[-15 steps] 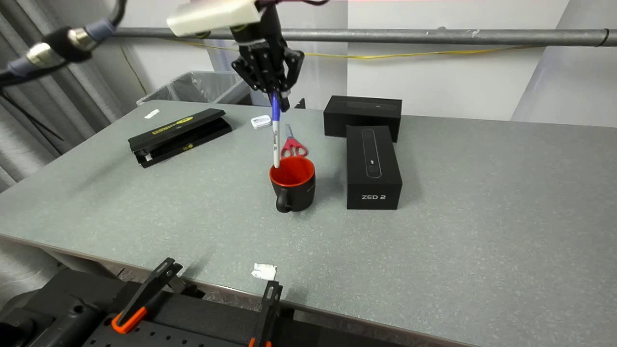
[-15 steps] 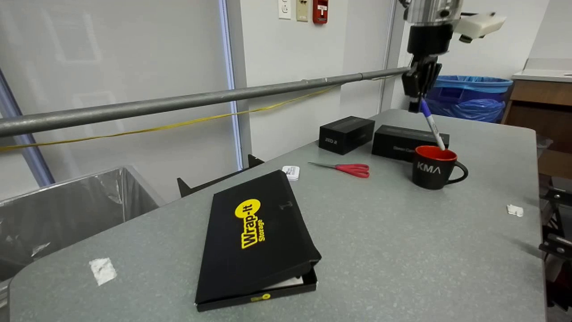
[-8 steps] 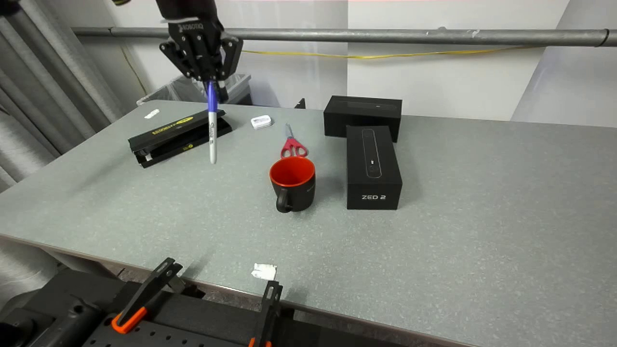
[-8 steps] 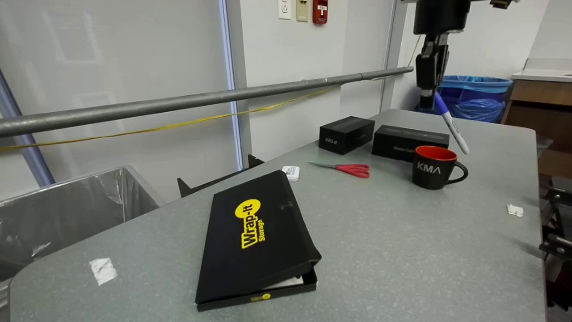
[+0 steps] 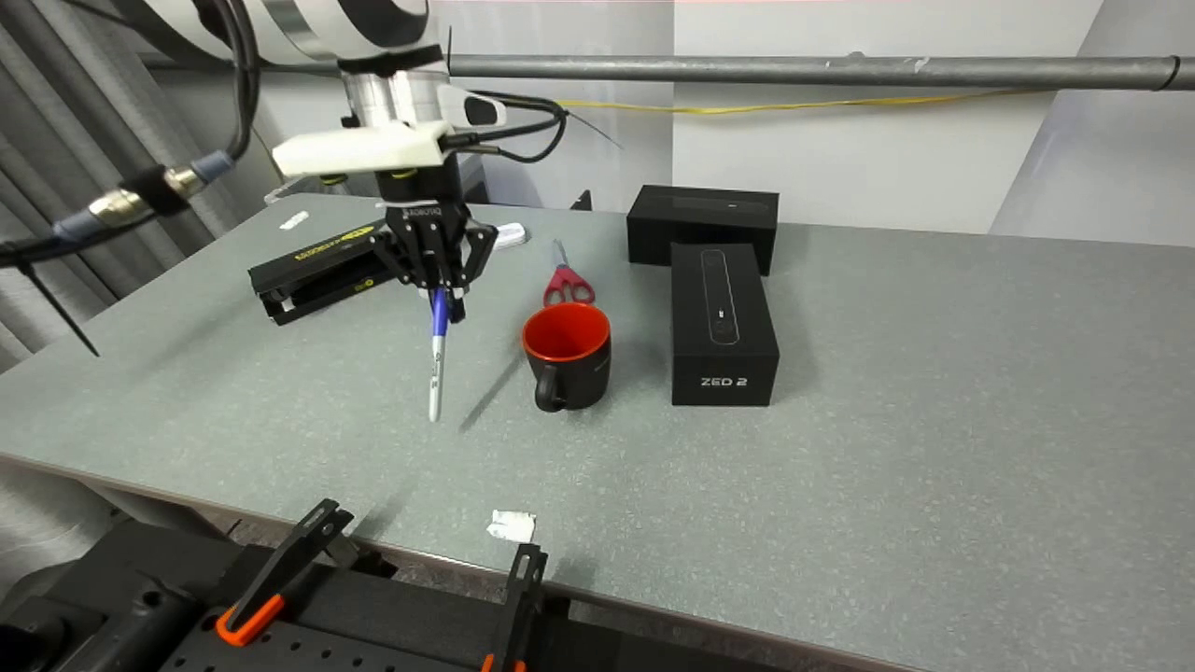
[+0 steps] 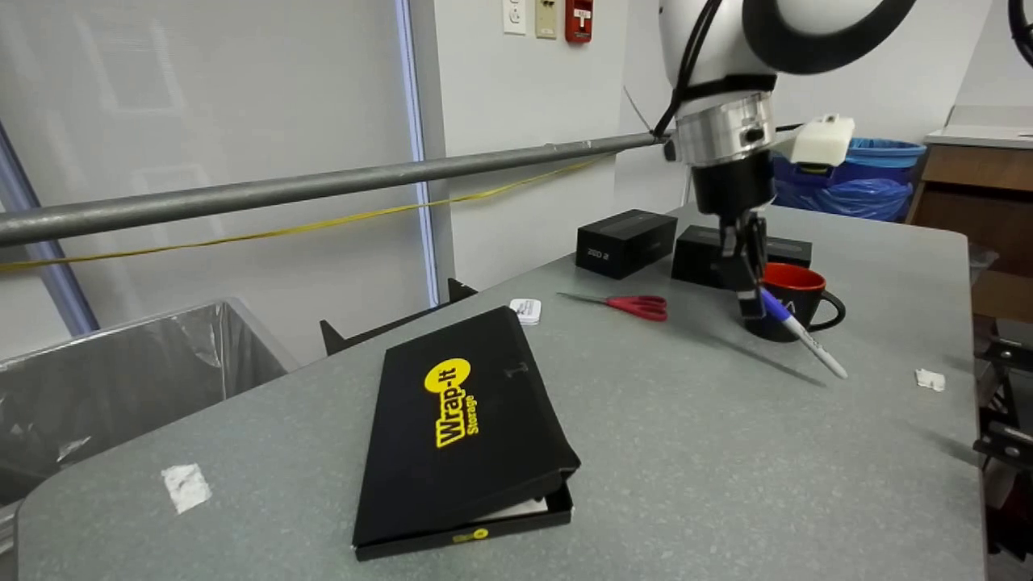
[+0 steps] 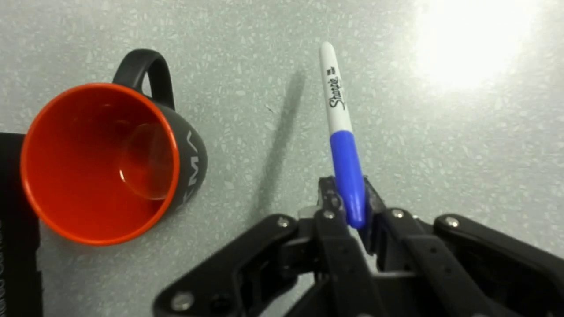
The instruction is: Take the blue pen out of the red and black mug
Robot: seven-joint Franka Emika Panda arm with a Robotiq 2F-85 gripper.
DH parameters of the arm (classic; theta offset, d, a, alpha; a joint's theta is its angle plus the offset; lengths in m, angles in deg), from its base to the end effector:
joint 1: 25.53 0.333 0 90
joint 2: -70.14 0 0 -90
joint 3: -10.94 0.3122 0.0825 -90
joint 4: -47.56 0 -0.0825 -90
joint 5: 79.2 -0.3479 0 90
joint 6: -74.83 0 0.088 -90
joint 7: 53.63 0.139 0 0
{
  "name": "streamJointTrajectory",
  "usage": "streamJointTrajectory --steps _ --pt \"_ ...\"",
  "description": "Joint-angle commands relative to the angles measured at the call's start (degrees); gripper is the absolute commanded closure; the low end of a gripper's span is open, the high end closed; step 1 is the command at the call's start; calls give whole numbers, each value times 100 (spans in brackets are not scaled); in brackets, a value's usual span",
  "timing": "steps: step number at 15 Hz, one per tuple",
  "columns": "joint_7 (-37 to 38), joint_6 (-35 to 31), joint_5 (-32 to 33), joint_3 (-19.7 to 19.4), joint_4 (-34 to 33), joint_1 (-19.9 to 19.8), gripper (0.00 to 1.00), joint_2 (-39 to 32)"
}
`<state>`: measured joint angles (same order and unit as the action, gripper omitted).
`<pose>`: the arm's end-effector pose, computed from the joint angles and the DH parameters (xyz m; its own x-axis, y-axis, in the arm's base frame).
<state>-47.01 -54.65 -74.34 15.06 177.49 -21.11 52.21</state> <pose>0.4647 0.0668 0.1947 0.9471 0.0837 -0.3098 0.1071 -0.9925 0.0592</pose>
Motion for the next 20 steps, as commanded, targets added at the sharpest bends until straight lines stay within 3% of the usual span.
streamJointTrajectory --steps 1,4,5,7,14,20 --pt "231 301 349 -177 -752 194 97 -831" --pt "248 358 461 -244 -1039 277 97 -1159" --pt "265 380 465 -256 -1103 305 61 -1212" --pt "261 429 502 -279 -1204 359 53 -1280" --pt "287 454 526 -330 -1338 457 1 -1335" --pt "140 250 367 -257 -1177 353 0 -1244"
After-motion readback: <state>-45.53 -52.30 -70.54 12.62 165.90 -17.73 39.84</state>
